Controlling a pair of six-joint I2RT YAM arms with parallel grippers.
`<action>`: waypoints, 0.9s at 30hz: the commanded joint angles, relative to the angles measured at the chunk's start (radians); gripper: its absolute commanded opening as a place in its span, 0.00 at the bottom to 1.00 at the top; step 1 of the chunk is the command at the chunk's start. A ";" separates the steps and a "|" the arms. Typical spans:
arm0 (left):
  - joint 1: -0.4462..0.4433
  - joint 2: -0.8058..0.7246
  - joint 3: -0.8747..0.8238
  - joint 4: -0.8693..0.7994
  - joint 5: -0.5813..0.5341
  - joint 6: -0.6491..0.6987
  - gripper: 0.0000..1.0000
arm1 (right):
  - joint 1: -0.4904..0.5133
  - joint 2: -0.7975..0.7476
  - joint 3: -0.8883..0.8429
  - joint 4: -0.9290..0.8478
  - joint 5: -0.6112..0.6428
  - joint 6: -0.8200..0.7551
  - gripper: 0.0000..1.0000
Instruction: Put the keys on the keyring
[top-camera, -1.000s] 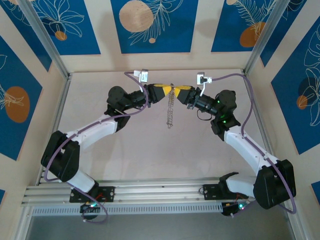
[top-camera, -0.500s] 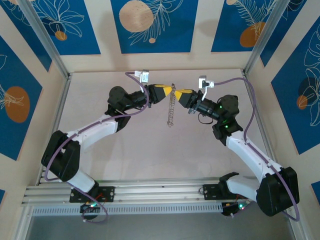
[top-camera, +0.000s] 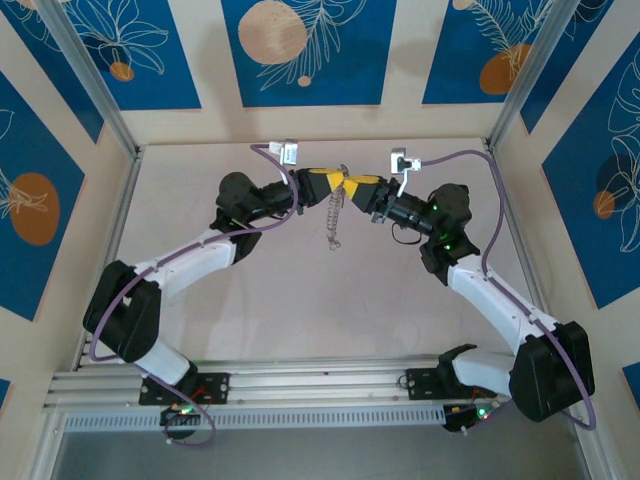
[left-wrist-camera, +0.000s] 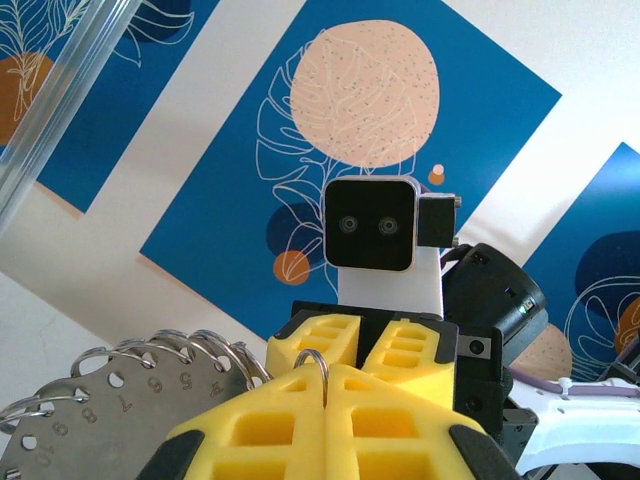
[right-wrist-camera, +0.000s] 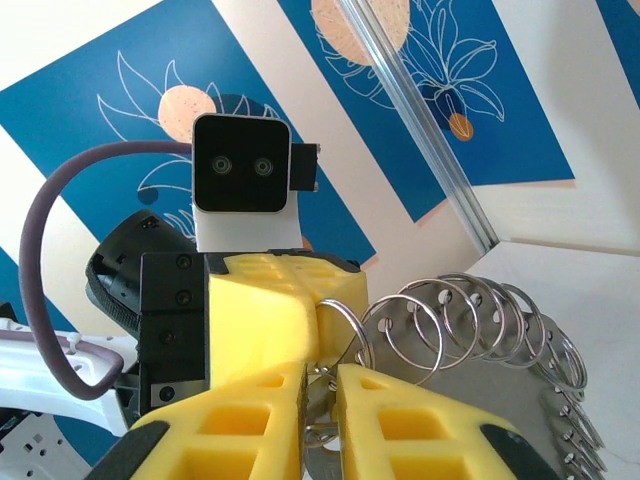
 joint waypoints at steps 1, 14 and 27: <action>-0.016 0.000 0.009 0.048 0.032 -0.006 0.00 | -0.003 0.015 0.038 0.031 0.016 -0.013 0.18; -0.018 0.001 0.007 0.061 0.039 -0.016 0.00 | -0.040 0.035 0.036 0.120 -0.030 0.059 0.23; -0.018 0.012 0.011 0.112 0.050 -0.063 0.00 | -0.065 0.073 0.038 0.180 -0.087 0.122 0.26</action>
